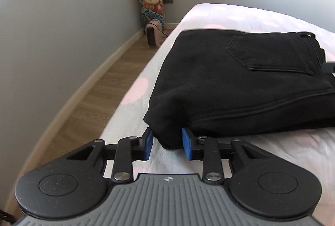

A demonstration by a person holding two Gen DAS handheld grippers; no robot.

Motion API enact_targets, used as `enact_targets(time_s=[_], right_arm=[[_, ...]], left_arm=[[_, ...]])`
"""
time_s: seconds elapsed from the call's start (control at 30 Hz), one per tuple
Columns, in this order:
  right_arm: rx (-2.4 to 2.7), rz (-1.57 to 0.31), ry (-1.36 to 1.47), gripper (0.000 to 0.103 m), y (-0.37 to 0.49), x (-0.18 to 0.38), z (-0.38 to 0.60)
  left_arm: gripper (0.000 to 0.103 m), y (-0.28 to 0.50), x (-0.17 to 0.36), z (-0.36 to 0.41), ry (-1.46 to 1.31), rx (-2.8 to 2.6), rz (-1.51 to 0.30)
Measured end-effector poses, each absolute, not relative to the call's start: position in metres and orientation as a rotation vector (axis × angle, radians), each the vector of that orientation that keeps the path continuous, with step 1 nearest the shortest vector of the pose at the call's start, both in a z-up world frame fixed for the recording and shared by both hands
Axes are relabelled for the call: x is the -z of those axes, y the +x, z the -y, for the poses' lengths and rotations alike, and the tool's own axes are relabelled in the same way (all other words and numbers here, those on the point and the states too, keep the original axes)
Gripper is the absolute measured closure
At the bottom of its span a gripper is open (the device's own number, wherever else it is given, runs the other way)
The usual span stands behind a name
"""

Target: Fold clothes

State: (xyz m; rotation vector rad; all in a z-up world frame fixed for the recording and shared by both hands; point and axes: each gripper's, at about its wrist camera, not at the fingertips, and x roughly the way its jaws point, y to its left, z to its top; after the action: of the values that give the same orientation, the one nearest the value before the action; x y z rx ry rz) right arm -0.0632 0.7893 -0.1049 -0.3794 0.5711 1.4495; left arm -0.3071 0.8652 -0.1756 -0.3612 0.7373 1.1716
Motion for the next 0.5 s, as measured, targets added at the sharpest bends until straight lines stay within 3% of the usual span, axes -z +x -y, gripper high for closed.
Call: enact_targets(time_s=[0.2, 0.3, 0.37, 0.5], right_arm=[[-1.457, -0.551, -0.368, 0.078, -0.083, 0.065, -0.748], [-1.468, -0.496, -0.403, 0.077, -0.106, 0.042, -0.718], [-1.492, -0.464, -0.418, 0.072, -0.120, 0.027, -0.696], [-1.524, -0.404, -0.478, 0.071, -0.150, 0.005, -0.648]], left_arm=[[0.064, -0.296, 0.128, -0.804, -0.302, -1.240, -0.667], [0.043, -0.290, 0.104, -0.767, -0.274, -1.275, -0.605], [0.037, -0.286, 0.088, -0.742, -0.245, -1.301, -0.585], [0.026, -0.282, 0.063, -0.696, -0.270, -1.315, -0.557]])
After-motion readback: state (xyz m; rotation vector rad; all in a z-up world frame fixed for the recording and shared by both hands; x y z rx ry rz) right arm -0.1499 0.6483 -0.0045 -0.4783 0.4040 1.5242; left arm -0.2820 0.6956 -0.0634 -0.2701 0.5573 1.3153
